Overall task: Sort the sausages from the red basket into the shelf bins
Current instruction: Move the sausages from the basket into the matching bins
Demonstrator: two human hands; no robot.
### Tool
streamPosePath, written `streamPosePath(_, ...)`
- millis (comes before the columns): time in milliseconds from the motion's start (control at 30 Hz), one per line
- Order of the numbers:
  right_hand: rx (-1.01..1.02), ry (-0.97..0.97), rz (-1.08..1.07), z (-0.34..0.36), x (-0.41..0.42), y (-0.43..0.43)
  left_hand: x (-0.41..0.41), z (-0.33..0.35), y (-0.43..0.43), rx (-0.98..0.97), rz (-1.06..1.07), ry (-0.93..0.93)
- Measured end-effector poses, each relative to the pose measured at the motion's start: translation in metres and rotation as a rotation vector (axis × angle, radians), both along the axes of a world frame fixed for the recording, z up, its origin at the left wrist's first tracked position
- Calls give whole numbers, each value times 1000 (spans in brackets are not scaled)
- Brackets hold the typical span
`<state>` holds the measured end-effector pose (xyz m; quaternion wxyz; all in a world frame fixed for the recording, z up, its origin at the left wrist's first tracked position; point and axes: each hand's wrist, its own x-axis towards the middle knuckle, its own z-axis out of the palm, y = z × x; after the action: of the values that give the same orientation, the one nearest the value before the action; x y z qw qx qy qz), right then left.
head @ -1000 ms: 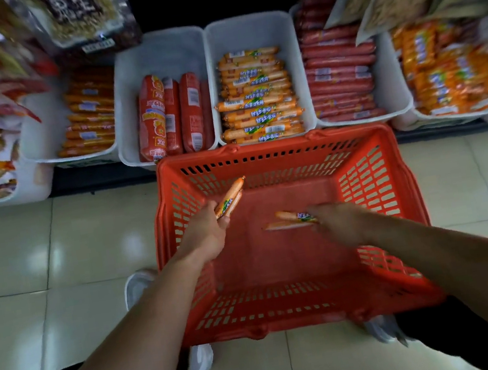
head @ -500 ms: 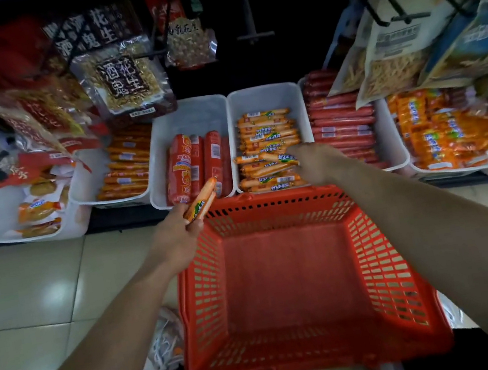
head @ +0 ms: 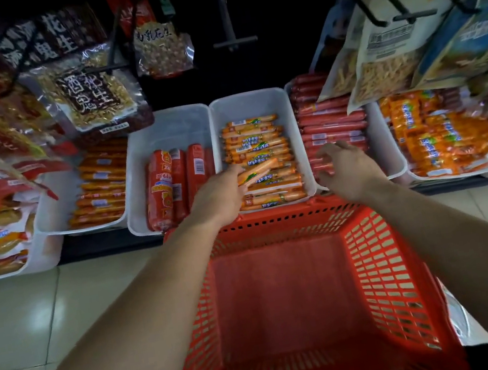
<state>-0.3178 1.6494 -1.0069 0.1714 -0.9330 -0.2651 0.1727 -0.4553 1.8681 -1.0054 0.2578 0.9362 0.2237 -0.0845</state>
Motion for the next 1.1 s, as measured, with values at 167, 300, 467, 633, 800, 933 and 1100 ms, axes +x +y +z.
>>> streamPosePath(167,16,-9,-5,-3,0,3,39,-6,-9,47,-112,-61)
streamPosePath(300,53,-88,56,-4,-5,19,22,-14,8,40,31,-170)
streamPosePath(467,-31,21,214,-20,-9,51,12,-30,12,-85,87,-66)
streamPosePath(633,-158,98,256,-41,-5,65,21,-48,-5,-31,48,-35)
streamPosePath(800,-175,-7,343,-40,11,67,34,-54,1,-44,-11,14)
streamPosePath(933,-300,-74,457,-41,26,64,39,-54,6,-46,-116,79)
streamPosePath(1100,-342,-29,530,-56,19,51,35,-61,4,23,-247,94)
